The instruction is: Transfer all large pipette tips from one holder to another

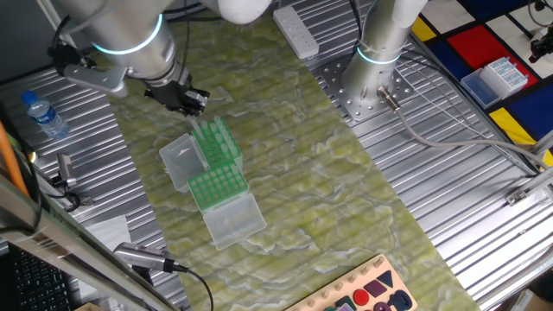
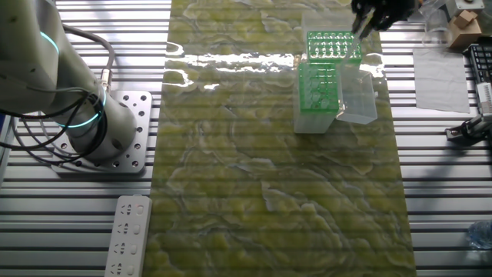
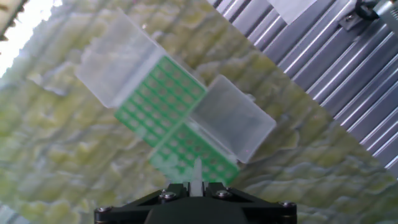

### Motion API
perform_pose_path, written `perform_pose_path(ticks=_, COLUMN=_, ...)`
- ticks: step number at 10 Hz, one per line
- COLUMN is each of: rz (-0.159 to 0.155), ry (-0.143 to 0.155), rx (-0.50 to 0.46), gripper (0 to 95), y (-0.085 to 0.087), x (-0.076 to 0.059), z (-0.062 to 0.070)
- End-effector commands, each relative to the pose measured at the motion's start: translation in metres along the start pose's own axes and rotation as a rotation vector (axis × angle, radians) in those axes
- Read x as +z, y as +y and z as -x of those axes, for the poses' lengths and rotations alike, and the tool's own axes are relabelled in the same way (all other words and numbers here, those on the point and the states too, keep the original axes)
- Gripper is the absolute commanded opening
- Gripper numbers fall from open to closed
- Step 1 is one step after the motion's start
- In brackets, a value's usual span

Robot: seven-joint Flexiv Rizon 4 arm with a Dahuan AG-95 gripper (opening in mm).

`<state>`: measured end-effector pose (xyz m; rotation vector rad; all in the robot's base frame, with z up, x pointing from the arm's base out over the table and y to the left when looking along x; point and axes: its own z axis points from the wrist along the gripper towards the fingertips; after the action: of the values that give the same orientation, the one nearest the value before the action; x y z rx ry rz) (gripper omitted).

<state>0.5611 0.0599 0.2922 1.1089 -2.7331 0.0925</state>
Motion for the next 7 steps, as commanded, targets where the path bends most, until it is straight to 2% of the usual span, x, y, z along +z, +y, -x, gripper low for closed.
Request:
perform_pose_path(ticks=1, rz=0.000, ry=0.001, rx=-0.001, gripper=0.0, y=0.000, x=0.003, z=-0.002)
perform_pose_path(ticks=7, rz=-0.007, ry=-0.011, rx=-0.011, gripper=0.0, y=0.005, x=0.011, z=-0.012)
